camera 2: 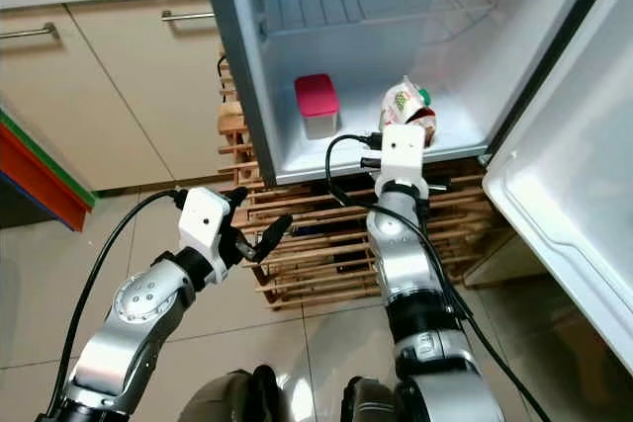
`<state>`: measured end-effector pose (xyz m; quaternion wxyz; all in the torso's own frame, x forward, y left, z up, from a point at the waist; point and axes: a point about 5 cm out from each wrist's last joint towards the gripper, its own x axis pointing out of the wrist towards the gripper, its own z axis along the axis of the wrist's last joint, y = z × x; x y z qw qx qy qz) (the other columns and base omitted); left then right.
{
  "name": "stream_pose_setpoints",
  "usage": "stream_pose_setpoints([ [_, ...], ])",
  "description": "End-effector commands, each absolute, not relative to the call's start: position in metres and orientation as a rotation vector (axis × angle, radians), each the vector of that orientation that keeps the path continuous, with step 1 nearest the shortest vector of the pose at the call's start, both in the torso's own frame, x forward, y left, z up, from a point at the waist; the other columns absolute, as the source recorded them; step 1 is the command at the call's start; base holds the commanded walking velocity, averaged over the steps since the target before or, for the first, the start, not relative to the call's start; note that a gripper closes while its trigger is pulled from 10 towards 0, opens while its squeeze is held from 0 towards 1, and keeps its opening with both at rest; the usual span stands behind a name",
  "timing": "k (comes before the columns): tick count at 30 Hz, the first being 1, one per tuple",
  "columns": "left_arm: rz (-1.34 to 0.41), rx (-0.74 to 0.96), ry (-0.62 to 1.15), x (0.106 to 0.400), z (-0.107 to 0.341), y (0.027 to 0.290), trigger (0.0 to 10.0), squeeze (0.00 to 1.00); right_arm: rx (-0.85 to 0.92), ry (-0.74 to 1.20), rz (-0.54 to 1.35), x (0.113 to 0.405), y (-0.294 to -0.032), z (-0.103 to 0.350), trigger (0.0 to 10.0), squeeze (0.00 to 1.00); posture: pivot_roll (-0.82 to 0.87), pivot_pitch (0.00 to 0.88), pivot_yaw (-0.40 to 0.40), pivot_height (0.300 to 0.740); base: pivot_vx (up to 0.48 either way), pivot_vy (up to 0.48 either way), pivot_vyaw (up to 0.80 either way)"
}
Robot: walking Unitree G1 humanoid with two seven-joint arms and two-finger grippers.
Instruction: Restocking fridge
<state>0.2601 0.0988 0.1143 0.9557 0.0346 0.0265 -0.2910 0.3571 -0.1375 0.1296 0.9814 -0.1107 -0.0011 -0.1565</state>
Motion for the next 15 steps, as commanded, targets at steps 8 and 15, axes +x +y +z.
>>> stream_pose_setpoints([
  [8,-0.568,0.090,0.075,0.253,0.115,0.109,10.0,0.00,-0.224,0.054,-0.267,0.375,-0.132,0.126,10.0,0.00,0.10,0.269,0.082,0.740,0.000,0.000,0.00],
  [15,-0.567,0.095,0.099,0.242,0.115,0.113,10.0,0.00,-0.247,0.031,-0.297,0.385,-0.136,0.138,10.0,0.00,0.13,0.310,0.091,0.740,0.000,0.000,0.00],
])
